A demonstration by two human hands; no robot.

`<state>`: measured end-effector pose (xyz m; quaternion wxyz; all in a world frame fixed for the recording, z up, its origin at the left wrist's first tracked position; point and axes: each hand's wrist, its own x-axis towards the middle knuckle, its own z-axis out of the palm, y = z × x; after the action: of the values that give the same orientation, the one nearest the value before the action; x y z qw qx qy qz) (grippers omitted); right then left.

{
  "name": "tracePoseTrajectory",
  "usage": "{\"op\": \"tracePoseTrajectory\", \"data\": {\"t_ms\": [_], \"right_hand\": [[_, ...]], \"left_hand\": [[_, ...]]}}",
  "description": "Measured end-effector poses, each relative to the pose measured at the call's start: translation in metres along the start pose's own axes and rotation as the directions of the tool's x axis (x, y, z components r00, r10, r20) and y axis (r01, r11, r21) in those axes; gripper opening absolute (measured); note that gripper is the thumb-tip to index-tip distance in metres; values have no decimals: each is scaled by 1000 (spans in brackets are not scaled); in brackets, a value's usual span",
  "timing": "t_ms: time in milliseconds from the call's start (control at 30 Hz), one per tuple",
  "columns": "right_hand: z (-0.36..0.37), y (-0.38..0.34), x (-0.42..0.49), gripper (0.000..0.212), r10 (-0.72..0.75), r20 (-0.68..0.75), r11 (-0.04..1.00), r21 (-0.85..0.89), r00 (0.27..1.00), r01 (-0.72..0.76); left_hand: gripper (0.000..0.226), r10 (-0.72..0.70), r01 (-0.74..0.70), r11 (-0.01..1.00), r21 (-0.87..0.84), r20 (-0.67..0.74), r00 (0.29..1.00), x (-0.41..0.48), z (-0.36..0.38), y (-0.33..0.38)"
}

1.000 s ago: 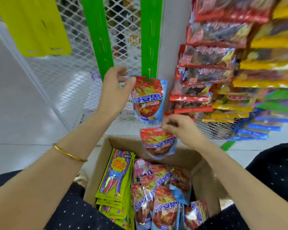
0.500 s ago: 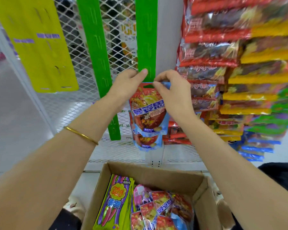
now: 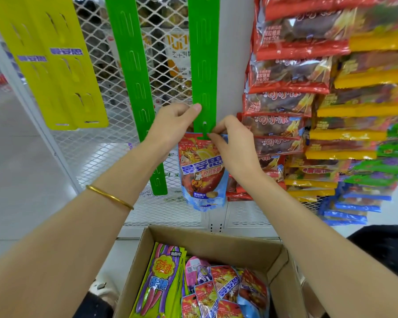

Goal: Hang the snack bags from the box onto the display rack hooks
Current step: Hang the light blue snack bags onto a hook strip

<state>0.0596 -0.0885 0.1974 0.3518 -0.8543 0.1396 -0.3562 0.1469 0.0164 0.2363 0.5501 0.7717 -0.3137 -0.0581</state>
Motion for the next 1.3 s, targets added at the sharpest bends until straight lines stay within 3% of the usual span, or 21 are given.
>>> {"op": "tracePoseTrajectory", "data": {"t_ms": [200, 300, 367, 400, 467, 533, 633, 700, 833, 933, 1033, 1133, 1200, 1300], "right_hand": [[-4, 3, -10, 14, -58, 0, 990, -129, 998, 58], [-9, 9, -35, 25, -190, -122, 945, -292, 974, 148], [-8, 23, -62, 27, -246, -171, 915, -366, 954, 171], [-4, 34, -76, 27, -217, -140, 918, -365, 966, 153], [11, 65, -105, 26, -27, 57, 949, -312, 998, 44], [31, 103, -133, 23, 205, 348, 953, -283, 915, -106], [64, 155, -172, 21, 404, 654, 909, -368, 639, -197], [82, 178, -199, 24, 467, 739, 884, -407, 486, -230], [113, 208, -238, 42, 485, 815, 875, -449, 318, -184], [138, 220, -249, 61, 407, 863, 910, -410, 298, -57], [159, 222, -251, 53, 355, 893, 898, -408, 277, 165], [164, 219, -248, 30, 312, 861, 839, -448, 402, 308], [159, 220, -239, 18, 281, 861, 852, -427, 424, 303], [142, 213, -211, 4, 261, 922, 956, -287, 287, 53]], "left_hand": [[16, 59, -58, 998, 14, -45, 997, -9, 3, -9], [35, 146, -125, 983, 136, -154, 977, -31, 4, -27], [35, 205, -165, 971, 175, -240, 949, -56, 7, -46], [34, 204, -166, 972, 166, -245, 948, -70, 10, -58], [33, 133, -108, 982, 157, -159, 978, -97, 19, -83], [29, 16, -19, 982, 190, 19, 1000, -118, 28, -107], [24, -154, 85, 959, 269, 247, 957, -131, 39, -131], [23, -209, 115, 944, 310, 289, 934, -132, 41, -141], [21, -267, 139, 916, 376, 314, 911, -132, 36, -160], [20, -343, 222, 905, 363, 313, 886, -134, 32, -173], [20, -366, 241, 895, 375, 307, 879, -133, 30, -183], [19, -386, 271, 890, 366, 291, 875, -131, 29, -187], [19, -388, 273, 889, 368, 288, 875, -129, 30, -186], [23, -405, 272, 882, 386, 324, 855, -127, 35, -183]]}}
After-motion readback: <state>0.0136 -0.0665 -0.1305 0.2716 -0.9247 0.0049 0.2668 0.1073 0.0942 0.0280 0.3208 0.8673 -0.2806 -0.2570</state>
